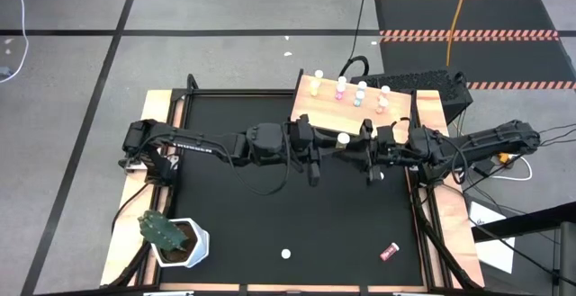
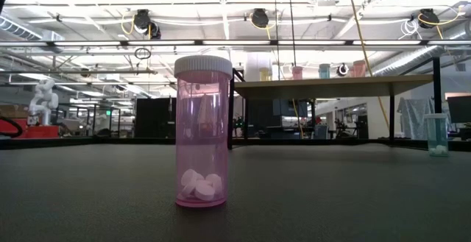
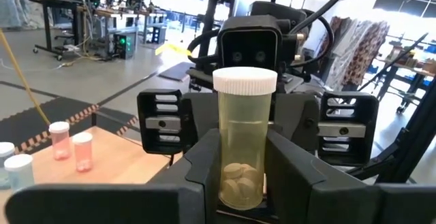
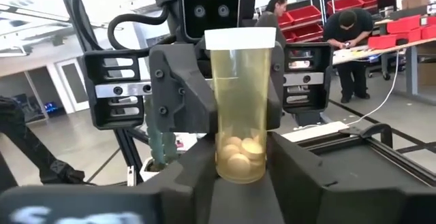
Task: Pick and place medicine bottles onto shelf by color
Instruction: Put the yellow pill bottle on the shelf aligned with the other yellow pill bottles
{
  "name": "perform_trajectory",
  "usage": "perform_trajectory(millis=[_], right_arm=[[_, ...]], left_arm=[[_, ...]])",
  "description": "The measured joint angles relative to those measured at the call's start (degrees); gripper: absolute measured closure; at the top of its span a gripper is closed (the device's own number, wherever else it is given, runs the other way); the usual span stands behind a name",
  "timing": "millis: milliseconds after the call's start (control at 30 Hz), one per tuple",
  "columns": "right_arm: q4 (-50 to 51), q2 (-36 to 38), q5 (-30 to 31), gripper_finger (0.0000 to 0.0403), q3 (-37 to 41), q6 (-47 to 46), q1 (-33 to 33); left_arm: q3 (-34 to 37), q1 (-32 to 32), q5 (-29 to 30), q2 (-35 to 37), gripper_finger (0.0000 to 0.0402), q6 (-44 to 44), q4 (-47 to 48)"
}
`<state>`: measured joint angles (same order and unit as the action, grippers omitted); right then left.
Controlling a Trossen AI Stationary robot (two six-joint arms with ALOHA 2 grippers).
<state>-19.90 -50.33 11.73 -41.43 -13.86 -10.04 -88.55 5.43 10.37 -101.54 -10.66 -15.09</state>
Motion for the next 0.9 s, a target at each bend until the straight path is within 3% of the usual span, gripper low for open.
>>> perform_trajectory(millis=[167, 333, 700, 900], right_arm=[[0.36, 0.02, -0.02, 0.0319, -0.02, -0.03, 0.0], [3.2, 0.12, 0.07, 0.031, -0.15, -0.1, 0.05], [9.49, 0.0, 0.16, 0.031, -0.11, 4.17, 1.75], [9.43, -0.02, 0.22, 0.0305, -0.07, 5.15, 1.75]], left_arm=[[0.02, 0.0, 0.13, 0.0, 0.0302, -1.47, 0.11], [0.11, -0.15, 0.17, -0.09, 0.0293, -3.96, 0.5], [0.13, -0.15, 0.35, -0.11, 0.0167, -4.87, 0.17], [0.11, -0.15, 0.17, -0.09, 0.0141, -4.63, 0.0]])
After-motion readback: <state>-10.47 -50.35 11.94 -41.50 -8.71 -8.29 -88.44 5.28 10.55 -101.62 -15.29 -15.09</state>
